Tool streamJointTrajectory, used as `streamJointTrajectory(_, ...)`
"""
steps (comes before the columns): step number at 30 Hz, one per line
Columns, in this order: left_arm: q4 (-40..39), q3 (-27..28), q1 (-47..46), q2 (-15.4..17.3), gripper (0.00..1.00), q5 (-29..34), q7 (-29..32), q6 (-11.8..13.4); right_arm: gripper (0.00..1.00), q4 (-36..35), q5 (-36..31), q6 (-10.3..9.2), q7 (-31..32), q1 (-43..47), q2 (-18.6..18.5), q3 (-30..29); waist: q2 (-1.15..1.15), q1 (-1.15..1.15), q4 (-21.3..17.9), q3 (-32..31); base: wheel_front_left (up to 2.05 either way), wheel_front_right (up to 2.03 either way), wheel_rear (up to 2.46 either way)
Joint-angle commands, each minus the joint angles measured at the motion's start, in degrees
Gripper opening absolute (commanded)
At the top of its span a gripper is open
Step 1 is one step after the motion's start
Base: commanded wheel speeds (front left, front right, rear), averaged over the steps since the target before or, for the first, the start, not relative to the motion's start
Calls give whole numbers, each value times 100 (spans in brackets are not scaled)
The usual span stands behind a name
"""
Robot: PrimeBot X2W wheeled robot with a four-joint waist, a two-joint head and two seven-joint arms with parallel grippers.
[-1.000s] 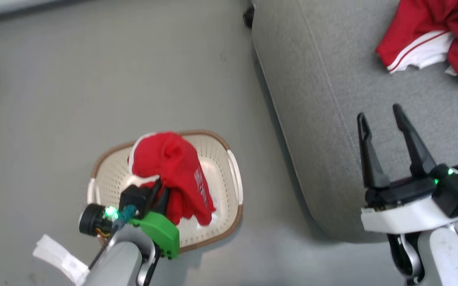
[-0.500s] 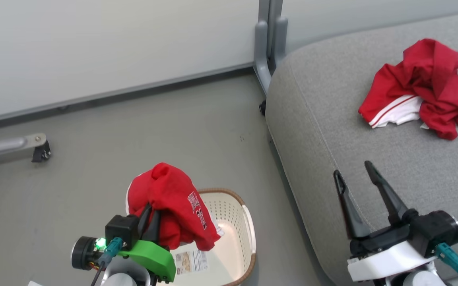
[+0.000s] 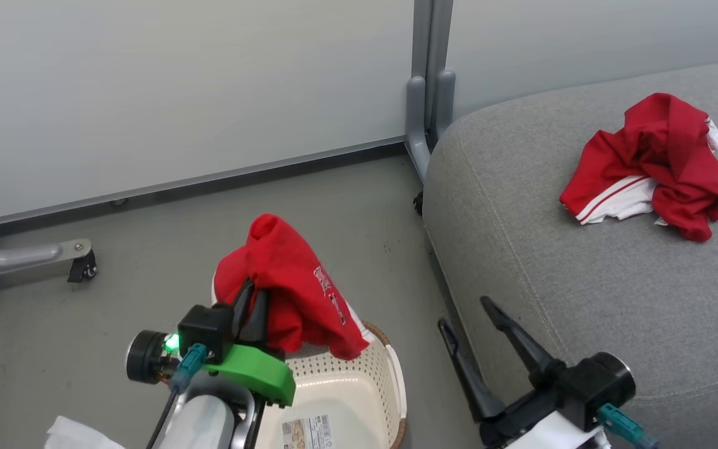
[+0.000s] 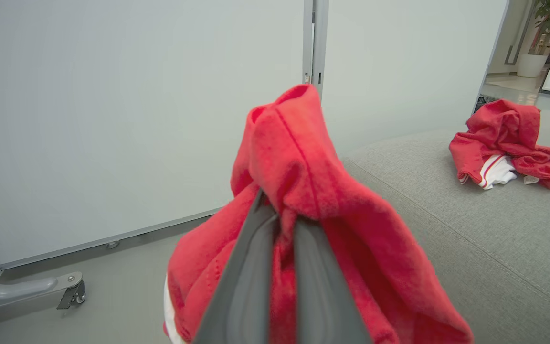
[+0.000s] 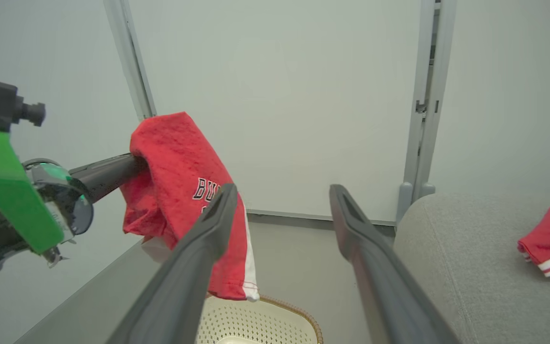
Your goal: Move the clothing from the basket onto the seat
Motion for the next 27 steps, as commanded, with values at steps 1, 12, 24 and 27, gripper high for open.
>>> streamJointTrajectory(1,-33,-90,-162,-40,0,14,-2,-17,100,86,61,-4,-17,-104,14,150,0,1,-6,8,0,0,0)
streamJointTrajectory(12,-420,-1131,-876,-77,0,-364,331,13,100,671,131,-4,-16,-794,202,814,0,1,-76,133,0,0,0)
streamJointTrajectory(24,-782,-2204,-1289,-75,0,-873,686,195,100,1157,-223,-4,-16,-1016,447,155,0,1,-109,204,0,0,0)
streamJointTrajectory(27,-805,-2346,-1290,-77,0,-1026,762,171,100,1252,-234,-4,-16,-1008,480,58,0,1,-107,200,0,0,0)
